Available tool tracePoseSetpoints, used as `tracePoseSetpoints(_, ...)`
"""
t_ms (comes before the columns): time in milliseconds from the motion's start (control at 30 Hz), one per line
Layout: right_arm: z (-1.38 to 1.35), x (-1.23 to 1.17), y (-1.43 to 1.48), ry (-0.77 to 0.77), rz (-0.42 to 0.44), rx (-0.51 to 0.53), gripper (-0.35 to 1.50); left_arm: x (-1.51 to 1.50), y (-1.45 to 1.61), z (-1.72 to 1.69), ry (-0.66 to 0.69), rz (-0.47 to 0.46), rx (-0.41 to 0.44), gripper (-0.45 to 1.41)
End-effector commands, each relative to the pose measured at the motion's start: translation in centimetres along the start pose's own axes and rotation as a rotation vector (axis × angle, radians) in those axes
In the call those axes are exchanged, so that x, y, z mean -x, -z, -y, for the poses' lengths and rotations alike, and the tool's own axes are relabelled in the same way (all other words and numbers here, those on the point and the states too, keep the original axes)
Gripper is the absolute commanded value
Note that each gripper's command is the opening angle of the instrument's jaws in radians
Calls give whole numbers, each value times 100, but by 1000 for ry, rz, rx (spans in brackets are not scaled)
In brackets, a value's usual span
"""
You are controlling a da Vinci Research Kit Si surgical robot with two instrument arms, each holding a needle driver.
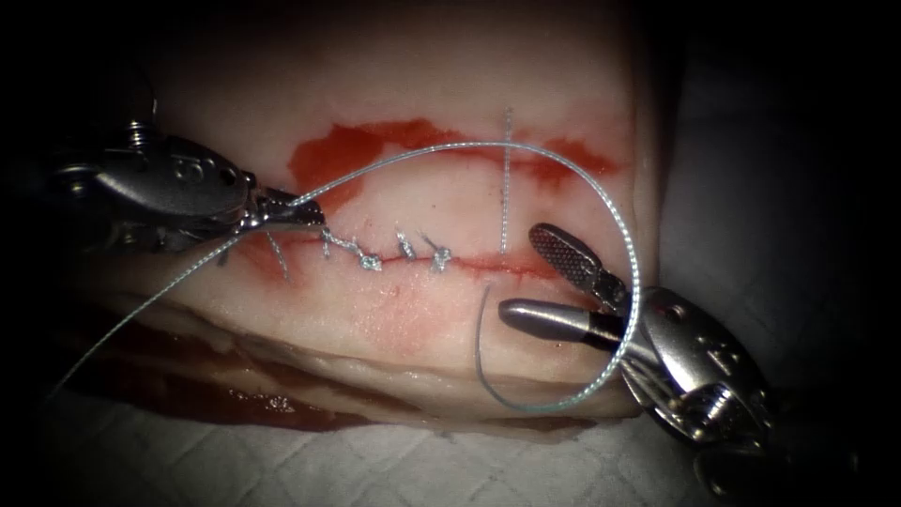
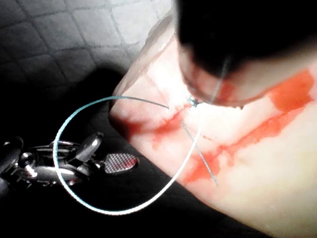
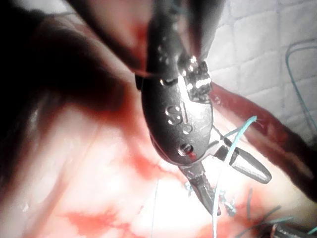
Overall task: Wound Closure
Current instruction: Loop the thread counterclockwise aorund the right tool twice
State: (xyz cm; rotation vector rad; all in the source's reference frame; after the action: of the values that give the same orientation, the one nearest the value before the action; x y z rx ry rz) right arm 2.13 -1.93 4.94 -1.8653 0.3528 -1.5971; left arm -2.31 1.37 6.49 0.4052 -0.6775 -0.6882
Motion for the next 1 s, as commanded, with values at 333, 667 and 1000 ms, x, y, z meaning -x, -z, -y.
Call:
tracePoseSetpoints(333, -5, 3, -36, -21, 130, -82, 84, -44, -38, 25, 122, -26, -101, -45)
tracePoseSetpoints(667, 16, 12, -40, 277, -30, -491, 69, -31, -13, 83, -59, -431, -141, -45)
tracePoseSetpoints(1000, 16, -36, -54, 590, -210, -333, -12, 50, 23, 116, -392, -507, -220, -45)
